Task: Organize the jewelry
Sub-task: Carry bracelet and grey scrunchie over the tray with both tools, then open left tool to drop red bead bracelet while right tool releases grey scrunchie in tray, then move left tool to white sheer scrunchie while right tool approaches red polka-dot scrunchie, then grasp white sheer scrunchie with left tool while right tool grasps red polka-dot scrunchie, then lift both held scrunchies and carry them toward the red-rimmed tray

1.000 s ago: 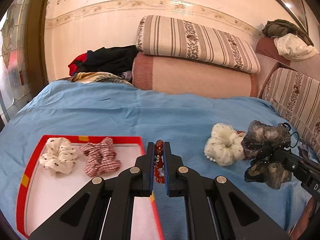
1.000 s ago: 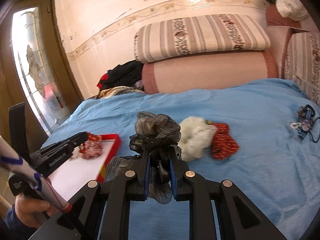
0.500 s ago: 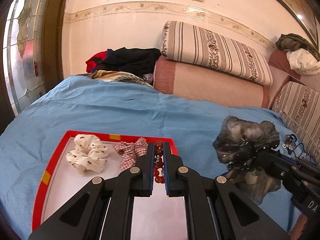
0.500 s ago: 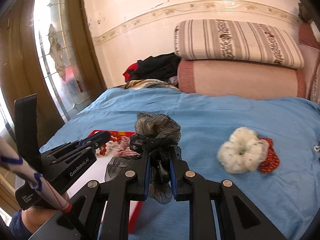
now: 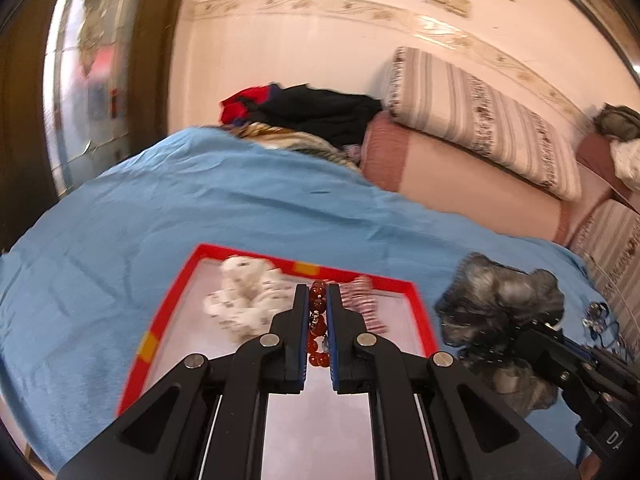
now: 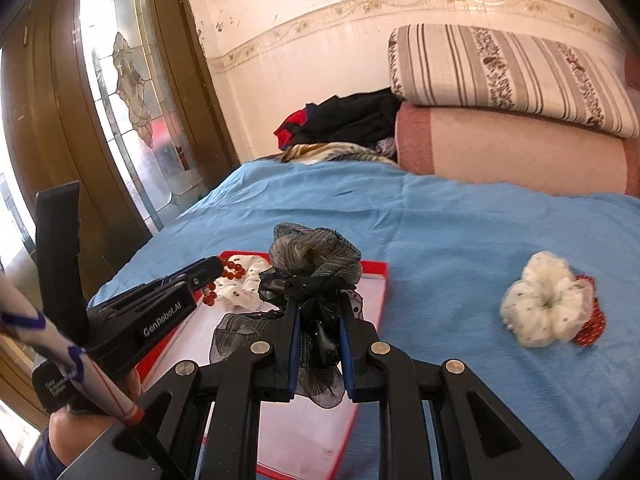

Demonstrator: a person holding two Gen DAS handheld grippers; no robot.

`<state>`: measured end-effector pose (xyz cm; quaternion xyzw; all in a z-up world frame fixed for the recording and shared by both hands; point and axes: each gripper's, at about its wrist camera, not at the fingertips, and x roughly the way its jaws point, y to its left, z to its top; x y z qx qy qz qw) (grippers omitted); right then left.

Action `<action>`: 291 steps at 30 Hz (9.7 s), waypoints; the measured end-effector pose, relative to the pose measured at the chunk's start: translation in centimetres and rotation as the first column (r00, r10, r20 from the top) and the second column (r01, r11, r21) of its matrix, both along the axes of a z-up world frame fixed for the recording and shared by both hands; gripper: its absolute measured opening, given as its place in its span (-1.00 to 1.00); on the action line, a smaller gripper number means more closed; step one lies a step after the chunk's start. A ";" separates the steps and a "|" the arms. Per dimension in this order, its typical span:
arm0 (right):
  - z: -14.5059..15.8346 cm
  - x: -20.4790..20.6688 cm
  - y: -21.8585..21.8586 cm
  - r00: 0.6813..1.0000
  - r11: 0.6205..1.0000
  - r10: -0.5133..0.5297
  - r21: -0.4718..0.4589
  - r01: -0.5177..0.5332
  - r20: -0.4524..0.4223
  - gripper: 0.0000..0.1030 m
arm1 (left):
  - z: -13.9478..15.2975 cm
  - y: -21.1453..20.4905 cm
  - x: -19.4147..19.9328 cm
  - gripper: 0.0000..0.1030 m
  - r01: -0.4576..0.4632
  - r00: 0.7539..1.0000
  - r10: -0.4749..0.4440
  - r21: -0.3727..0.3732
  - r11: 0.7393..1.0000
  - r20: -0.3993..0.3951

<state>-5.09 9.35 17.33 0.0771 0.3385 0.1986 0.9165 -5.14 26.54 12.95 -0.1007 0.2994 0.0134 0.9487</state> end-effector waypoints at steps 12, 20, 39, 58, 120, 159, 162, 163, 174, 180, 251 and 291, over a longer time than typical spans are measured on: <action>-3.8 2.0 3.2 0.991 1.000 0.029 0.011 -0.027 -0.131 -0.65 | -3.2 2.6 1.4 -0.85 -0.071 0.987 0.073 0.014 0.997 -0.146; -6.5 3.3 4.1 0.979 1.000 0.027 -0.009 -0.029 -0.203 -0.65 | -5.6 2.7 3.0 -0.85 -0.084 0.968 0.087 0.019 0.996 -0.236; -8.7 5.2 3.6 0.964 0.997 -0.054 -0.070 0.036 -0.262 -0.63 | -7.5 3.3 3.8 -0.85 -0.126 0.936 0.138 0.057 0.990 -0.323; -9.0 6.2 3.9 0.961 0.992 -0.084 -0.114 0.055 -0.265 -0.40 | -7.2 3.8 3.7 -0.20 -0.136 0.938 0.141 0.040 0.990 -0.315; -5.5 0.1 -17.5 0.924 0.945 -0.319 -0.143 0.294 -0.210 0.21 | -1.8 -17.2 -0.5 0.04 0.217 0.974 -0.210 0.094 0.972 -0.085; -12.1 8.4 -28.6 0.846 0.935 -0.346 -0.072 0.348 -0.407 -0.16 | -6.1 -26.5 6.8 0.38 0.319 0.899 -0.315 -0.037 0.947 -0.304; -11.7 8.2 -28.9 0.846 0.931 -0.354 -0.067 0.359 -0.399 -0.88 | -6.2 -26.6 8.3 0.39 0.310 0.895 -0.312 -0.060 0.949 -0.318; -11.2 7.9 -29.3 0.845 0.925 -0.366 -0.054 0.376 -0.391 -0.89 | -6.3 -26.7 8.8 0.39 0.305 0.895 -0.308 -0.062 0.950 -0.323; -7.1 5.0 -31.8 0.848 0.891 -0.434 -0.003 0.455 -0.304 -0.89 | -9.1 -30.0 14.2 -0.23 0.295 0.869 -0.309 -0.095 0.951 -0.388; -6.7 4.8 -32.2 0.853 0.893 -0.424 0.019 0.450 -0.303 -0.88 | -9.4 -30.2 12.8 -0.75 0.293 0.893 -0.279 -0.016 0.956 -0.353; -3.1 -1.0 -25.7 0.936 0.941 -0.332 -0.117 0.319 -0.116 -0.88 | -3.4 -26.5 -1.5 -0.71 0.247 0.968 -0.229 0.246 0.937 -0.098; -5.4 -6.8 -19.8 0.914 0.914 -0.377 -0.219 0.342 -0.148 -0.88 | -0.9 -16.9 -5.5 -0.71 0.185 0.983 -0.184 0.144 0.972 -0.020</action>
